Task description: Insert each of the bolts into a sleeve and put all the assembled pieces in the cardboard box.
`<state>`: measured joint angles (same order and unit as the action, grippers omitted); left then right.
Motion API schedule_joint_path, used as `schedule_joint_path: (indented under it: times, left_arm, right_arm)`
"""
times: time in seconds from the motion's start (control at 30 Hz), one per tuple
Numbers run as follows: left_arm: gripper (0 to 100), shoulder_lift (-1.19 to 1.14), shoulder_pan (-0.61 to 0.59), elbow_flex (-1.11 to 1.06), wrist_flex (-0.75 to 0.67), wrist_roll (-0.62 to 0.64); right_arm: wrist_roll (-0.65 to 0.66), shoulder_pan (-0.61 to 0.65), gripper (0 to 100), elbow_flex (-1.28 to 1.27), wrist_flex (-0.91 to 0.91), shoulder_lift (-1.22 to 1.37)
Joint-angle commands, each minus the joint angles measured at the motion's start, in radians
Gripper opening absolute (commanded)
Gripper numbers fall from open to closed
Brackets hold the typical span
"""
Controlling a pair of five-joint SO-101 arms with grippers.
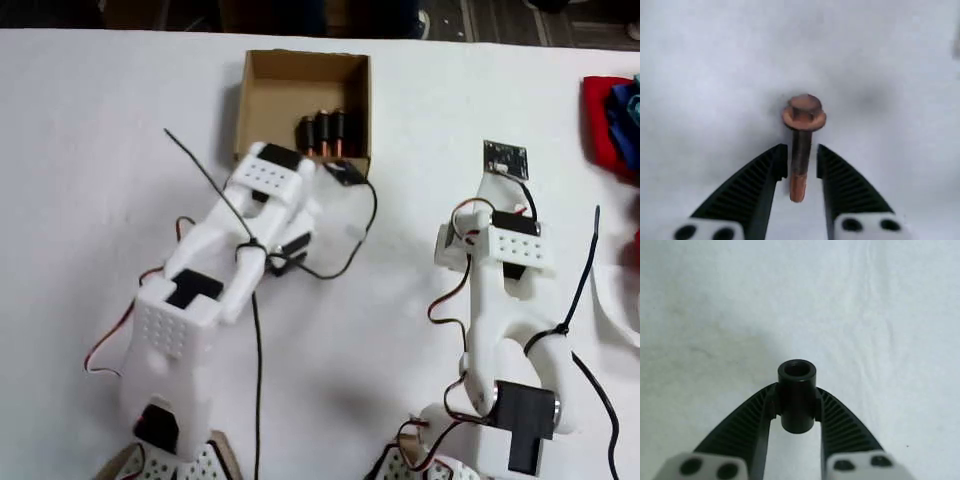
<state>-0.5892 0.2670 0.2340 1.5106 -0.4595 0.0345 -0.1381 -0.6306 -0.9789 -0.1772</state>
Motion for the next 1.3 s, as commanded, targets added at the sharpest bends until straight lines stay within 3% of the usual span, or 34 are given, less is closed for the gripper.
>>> schedule_joint_path:
  times: [0.0,0.33,0.57,0.97,1.17,1.27]
  left_arm:
    - [25,0.075,-0.012,-0.002,-0.025,0.086]
    - [16,0.055,-0.020,-0.007,-0.094,0.097]
    - [3,-0.040,-0.015,-0.001,-0.152,0.097]
    - [5,-0.075,-0.017,-0.001,-0.121,0.094]
    - [20,-0.083,-0.025,-0.001,-0.057,0.094]
    - [20,-0.083,-0.025,-0.001,-0.064,0.091]
  right_arm:
    - [-0.009,-0.008,2.3,0.012,0.012,-0.058]
    - [-0.009,-0.008,2.3,0.012,0.012,-0.058]
    - [-0.009,-0.008,2.3,0.012,0.012,-0.058]
    - [-0.009,-0.008,2.3,0.014,0.012,-0.058]
    - [-0.009,-0.008,2.3,0.014,0.010,-0.058]
    - [-0.009,-0.008,2.3,0.014,0.010,-0.058]
